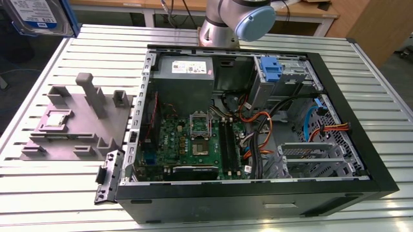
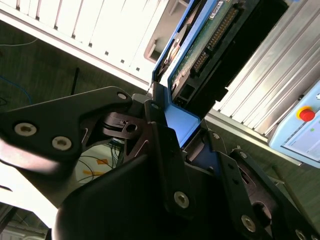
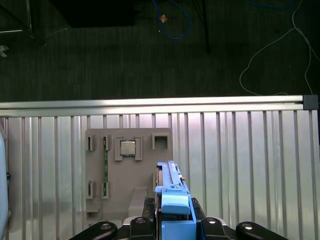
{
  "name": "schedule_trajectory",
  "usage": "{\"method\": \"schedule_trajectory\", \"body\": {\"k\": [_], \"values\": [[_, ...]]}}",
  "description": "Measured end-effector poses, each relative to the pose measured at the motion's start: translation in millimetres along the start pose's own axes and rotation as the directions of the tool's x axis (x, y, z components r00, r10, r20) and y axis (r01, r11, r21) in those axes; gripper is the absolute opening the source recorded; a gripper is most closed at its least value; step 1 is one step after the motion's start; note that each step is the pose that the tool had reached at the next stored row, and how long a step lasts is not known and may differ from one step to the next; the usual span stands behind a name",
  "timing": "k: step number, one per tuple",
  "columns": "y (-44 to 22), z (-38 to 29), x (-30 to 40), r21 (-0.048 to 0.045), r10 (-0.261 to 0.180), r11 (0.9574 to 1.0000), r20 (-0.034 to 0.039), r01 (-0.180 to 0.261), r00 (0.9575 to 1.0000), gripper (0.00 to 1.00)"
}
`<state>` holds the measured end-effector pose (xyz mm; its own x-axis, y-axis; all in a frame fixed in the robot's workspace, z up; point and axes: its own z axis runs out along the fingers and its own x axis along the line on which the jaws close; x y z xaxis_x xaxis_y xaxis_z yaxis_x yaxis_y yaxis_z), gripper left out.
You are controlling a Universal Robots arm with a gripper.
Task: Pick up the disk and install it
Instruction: 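Pick up the disk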
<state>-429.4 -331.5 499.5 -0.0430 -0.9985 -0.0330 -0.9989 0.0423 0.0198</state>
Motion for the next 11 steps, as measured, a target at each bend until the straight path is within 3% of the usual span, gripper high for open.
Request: {"method": "schedule_trajectory", "body": {"k": [11], "values": [[-3.0,-0.1,-0.1,0.0,0.0,1.0,0.0,0.0,1.0,0.37]]}}
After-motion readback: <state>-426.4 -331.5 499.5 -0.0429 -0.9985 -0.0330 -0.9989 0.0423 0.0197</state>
